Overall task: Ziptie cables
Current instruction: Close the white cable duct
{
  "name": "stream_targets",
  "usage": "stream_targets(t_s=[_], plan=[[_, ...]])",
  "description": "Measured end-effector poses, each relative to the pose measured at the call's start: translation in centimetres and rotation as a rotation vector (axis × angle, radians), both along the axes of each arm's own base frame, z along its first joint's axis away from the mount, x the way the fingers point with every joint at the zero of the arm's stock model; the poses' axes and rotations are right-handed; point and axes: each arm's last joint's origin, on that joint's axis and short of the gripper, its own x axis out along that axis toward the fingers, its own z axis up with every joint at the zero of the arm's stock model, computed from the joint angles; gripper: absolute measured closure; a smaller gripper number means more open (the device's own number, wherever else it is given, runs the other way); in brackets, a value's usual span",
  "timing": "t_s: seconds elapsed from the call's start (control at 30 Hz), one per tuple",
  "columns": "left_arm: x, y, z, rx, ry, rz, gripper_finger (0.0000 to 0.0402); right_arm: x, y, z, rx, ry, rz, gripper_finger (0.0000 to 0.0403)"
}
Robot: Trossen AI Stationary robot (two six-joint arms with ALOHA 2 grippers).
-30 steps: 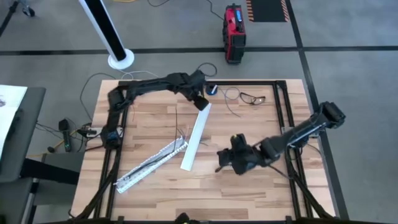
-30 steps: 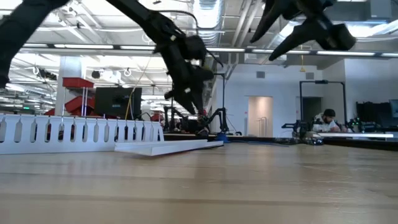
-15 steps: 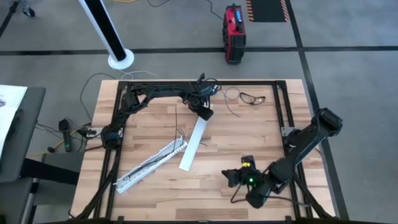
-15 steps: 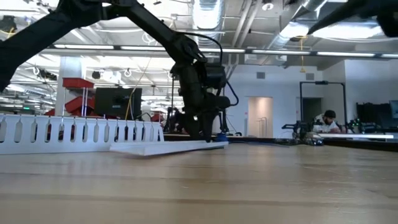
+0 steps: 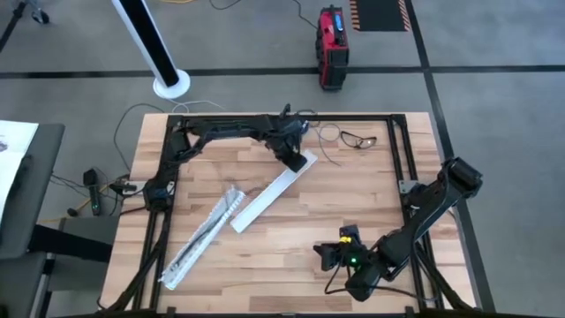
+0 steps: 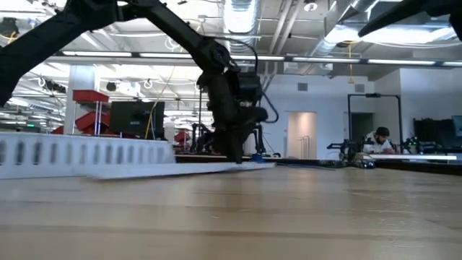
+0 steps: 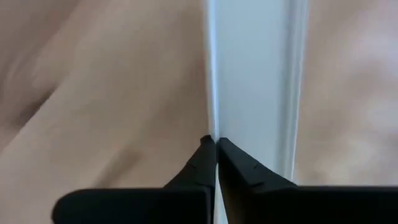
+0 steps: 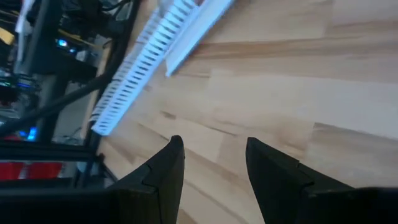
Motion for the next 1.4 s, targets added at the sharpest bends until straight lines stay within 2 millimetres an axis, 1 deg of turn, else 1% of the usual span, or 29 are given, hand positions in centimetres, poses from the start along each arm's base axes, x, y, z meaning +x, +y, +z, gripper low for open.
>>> stream_targets(t_s=[0.07, 0.2, 0.37, 0.43, 0.53, 0.67, 0.77, 0.8, 0.83, 0.9, 1.03, 1.13, 1.2, 1.27, 1.33, 1.4], plan=[[-0.1, -0.1, 1.5, 0.002, -0.051, -0.002, 0.0401, -0.2, -0.2, -0.1, -0.018, 0.020, -0.003, 0.0239], [-0.1, -0.2, 3.6, 0.030, -0.145, -0.011, 0.0401, -0.7, -1.0, -0.6, -0.031, 0.076, -0.062, 0.0239], [-0.7, -0.7, 8.1, 0.058, -0.320, -0.039, 0.0401, -1.7, -2.4, -1.1, -0.067, 0.141, -0.189, 0.0239], [-0.9, -0.7, 10.0, 0.080, -0.415, -0.054, 0.0401, -2.0, -3.0, -1.4, -0.117, 0.117, -0.233, 0.0239], [-2.1, -0.9, 13.8, 0.102, -0.564, -0.059, 0.0401, -1.5, -4.0, -1.9, -0.198, 0.028, -0.283, 0.0239], [-4.4, -1.1, 18.7, 0.130, -0.747, -0.083, 0.0401, -0.4, -5.0, -2.9, -0.238, -0.191, -0.373, 0.0239], [-7.2, -1.2, 22.1, 0.206, -0.828, -0.093, 0.0400, -0.1, -5.3, -3.7, -0.277, -0.478, -0.501, 0.0239], [-8.3, -1.2, 23.0, 0.231, -0.842, -0.096, 0.0400, -0.1, -5.3, -3.9, -0.267, -0.551, -0.540, 0.0239], [-9.2, -1.2, 23.7, 0.257, -0.847, -0.099, 0.0400, -0.1, -5.3, -4.2, -0.237, -0.580, -0.554, 0.0239], [-10.9, -1.2, 24.8, 0.315, -0.846, -0.119, 0.0400, 0.0, -5.5, -4.5, -0.218, -0.594, -0.569, 0.0238], [-13.7, -1.7, 26.4, 0.429, -0.835, -0.187, 0.0400, 0.1, -5.1, -4.1, -0.195, -0.616, -0.570, 0.0230], [-15.7, -2.1, 27.1, 0.487, -0.806, -0.229, 0.0400, 0.4, -5.9, -3.9, -0.205, -0.612, -0.595, 0.0226], [-16.4, -2.3, 27.1, 0.478, -0.779, -0.233, 0.0400, 0.8, -6.7, -3.4, -0.210, -0.618, -0.629, 0.0225], [-16.8, -2.6, 26.9, 0.433, -0.751, -0.230, 0.0401, 1.0, -7.1, -3.6, -0.231, -0.605, -0.637, 0.0225], [-16.9, -3.2, 26.9, 0.411, -0.726, -0.221, 0.0401, 1.0, -7.0, -3.7, -0.234, -0.598, -0.631, 0.0225], [-17.1, -3.9, 26.8, 0.425, -0.683, -0.204, 0.0401, 0.8, -6.7, -3.6, -0.227, -0.602, -0.619, 0.0225]])
